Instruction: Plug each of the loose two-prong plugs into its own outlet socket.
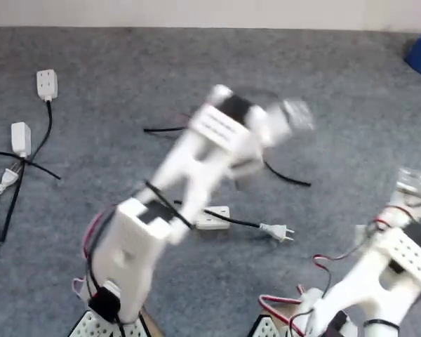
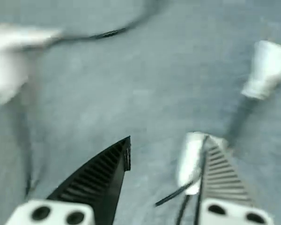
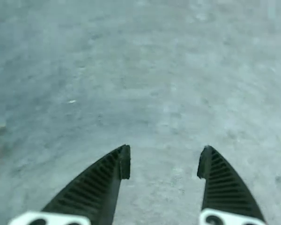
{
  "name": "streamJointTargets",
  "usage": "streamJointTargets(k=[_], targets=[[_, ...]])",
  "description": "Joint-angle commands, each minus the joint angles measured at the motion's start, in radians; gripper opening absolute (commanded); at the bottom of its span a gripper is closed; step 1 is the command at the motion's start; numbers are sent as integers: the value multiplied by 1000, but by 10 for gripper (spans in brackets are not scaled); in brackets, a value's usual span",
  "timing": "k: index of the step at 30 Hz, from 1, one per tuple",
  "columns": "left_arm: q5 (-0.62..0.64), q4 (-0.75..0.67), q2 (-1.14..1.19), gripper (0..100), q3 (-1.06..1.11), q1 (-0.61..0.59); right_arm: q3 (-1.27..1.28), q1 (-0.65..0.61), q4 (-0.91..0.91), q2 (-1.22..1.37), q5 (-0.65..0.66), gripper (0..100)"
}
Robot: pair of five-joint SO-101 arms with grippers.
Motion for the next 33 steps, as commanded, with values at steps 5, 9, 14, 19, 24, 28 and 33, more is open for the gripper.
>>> streamJointTargets(k=[5,9,14,19,24,28,33], targets=[[253,15,-7,175,-143,-568,-130,-579,243,-18,-21,238],[127,14,-16,173,-148,-725,-260,-740,349,-16,6,238],[28,15,-15,174,-153,-851,-371,-898,466,-16,255,238],[-101,14,-13,174,-156,-952,-386,-901,463,-16,465,238],[-167,12,-13,172,-157,-1036,-351,-923,429,-16,557,238],[-170,11,-7,173,-157,-1090,-153,-954,246,-18,549,238],[-209,11,-8,172,-157,-1124,2,-981,110,-18,554,238]])
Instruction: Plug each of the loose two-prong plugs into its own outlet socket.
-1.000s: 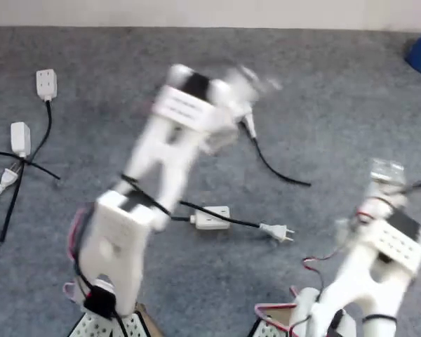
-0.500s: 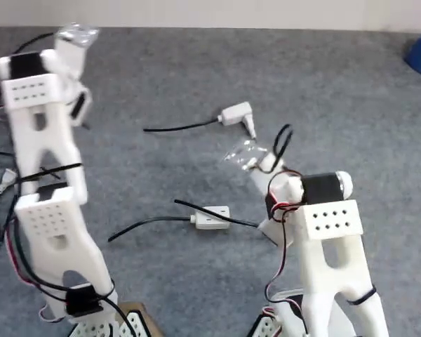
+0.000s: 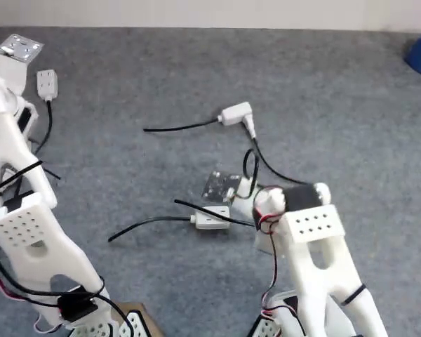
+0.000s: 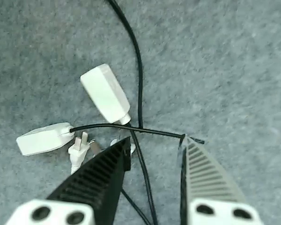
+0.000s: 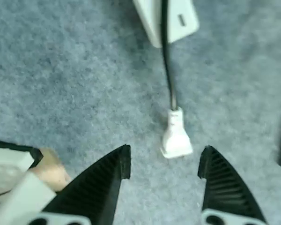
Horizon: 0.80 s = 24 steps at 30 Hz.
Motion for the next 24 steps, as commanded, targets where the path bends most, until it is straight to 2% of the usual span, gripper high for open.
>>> streamJointTargets(k=[1,10,14,18,24], targets=[[-20,9,-8,172,-38,-28,53,-16,-81,-18,12,238],[-28,11,-7,172,-35,-88,159,-8,-239,-18,41,238],[-100,11,-10,172,-31,-127,171,47,-314,-18,66,238],[-106,11,-10,172,-36,-151,156,108,-344,-18,100,238],[-106,11,-8,172,-33,-154,157,111,-349,-18,133,238]])
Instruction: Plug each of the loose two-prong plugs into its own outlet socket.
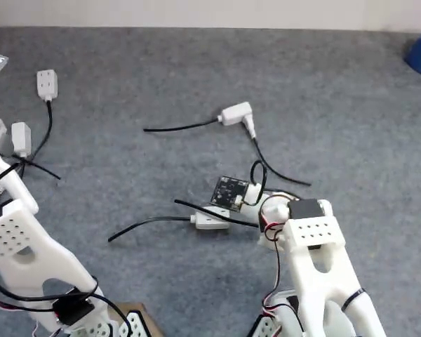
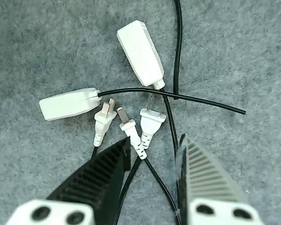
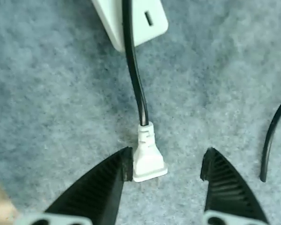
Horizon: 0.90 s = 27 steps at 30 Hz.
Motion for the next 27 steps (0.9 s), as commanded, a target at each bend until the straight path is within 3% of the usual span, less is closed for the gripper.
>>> streamJointTargets(k=[1,10,27], targets=[[-9,11,-7,172,-33,-5,-19,15,-22,-18,20,238],[-9,12,-8,173,-33,-31,70,10,-151,-16,21,238],[-32,12,-8,173,-31,-74,133,8,-157,-18,20,238]])
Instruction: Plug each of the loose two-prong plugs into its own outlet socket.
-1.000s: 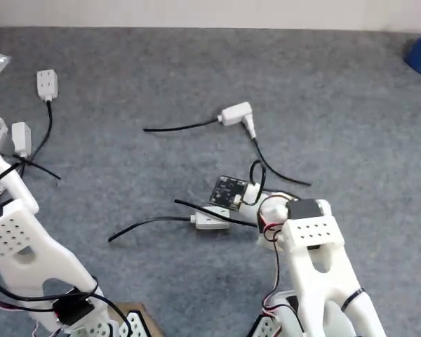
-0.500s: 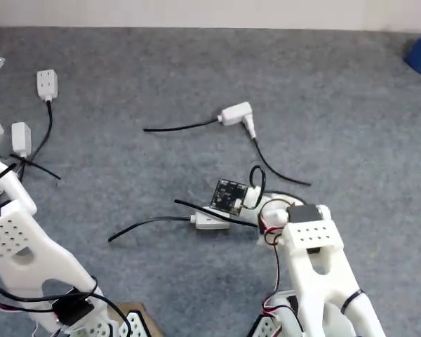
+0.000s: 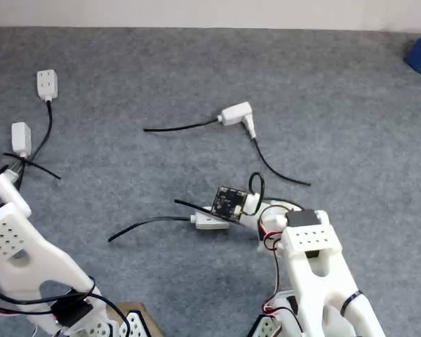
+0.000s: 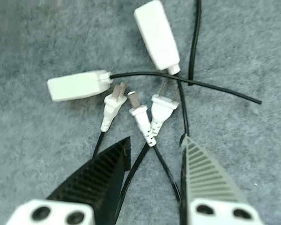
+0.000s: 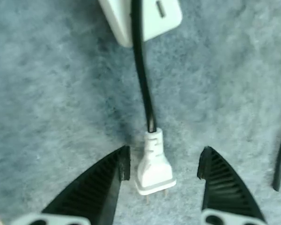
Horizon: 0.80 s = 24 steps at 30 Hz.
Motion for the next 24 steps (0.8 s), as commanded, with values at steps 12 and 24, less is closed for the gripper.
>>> streamJointTargets(k=[12,24], targets=[[-41,9,-12,172,-33,-21,-4,7,-16,-18,6,19],[-41,9,-12,172,-33,-21,-2,7,-16,-18,3,8]])
